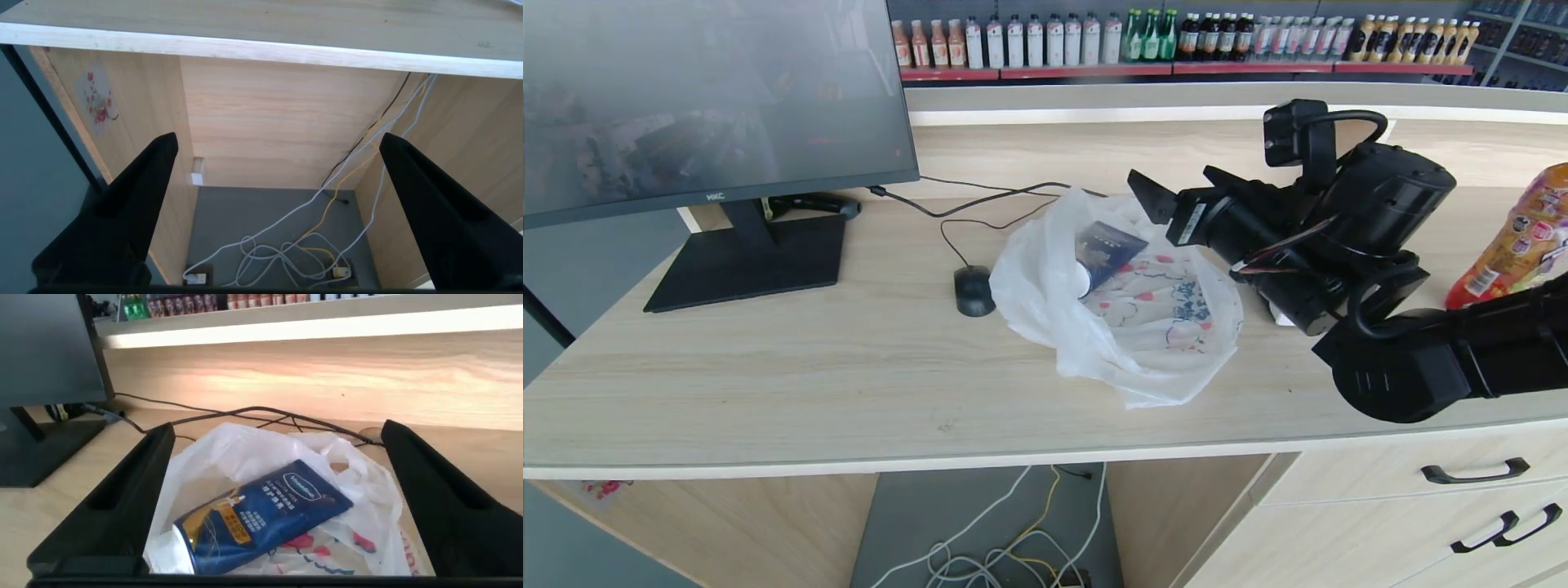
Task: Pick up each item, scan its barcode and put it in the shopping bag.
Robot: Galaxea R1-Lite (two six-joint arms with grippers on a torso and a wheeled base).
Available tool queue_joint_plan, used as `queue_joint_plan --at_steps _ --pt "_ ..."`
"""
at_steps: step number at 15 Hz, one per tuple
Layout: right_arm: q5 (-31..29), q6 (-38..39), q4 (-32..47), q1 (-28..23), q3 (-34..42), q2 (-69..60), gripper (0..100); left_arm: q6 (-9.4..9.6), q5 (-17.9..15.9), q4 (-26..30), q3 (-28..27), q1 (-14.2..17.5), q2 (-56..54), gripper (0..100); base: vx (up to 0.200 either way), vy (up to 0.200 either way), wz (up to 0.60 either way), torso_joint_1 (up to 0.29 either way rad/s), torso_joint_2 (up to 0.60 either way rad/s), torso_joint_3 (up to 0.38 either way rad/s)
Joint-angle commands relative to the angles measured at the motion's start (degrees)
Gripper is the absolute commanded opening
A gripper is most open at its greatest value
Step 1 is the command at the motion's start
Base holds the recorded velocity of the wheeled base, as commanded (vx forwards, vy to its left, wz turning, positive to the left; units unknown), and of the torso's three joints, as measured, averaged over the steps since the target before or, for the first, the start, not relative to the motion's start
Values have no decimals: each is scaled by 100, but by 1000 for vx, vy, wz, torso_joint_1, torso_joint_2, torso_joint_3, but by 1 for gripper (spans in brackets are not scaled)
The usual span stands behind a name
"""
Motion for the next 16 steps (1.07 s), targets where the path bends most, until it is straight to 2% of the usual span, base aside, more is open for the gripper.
queue_joint_plan --at_steps 1,10,14,16 --pt "-4 -3 3 -22 28 -189 100 -1 0 0 0 -1 0 100 0 0 0 0 0 0" --pt "14 217 926 13 -139 -1753 100 -1 0 0 0 -1 0 100 0 0 0 0 0 0" --pt "-4 243 926 13 1153 -2940 100 -1 9 0 0 -1 0 100 0 0 0 0 0 0" --pt "-22 235 926 13 2498 -3836 100 -1 0 0 0 -1 0 100 0 0 0 0 0 0"
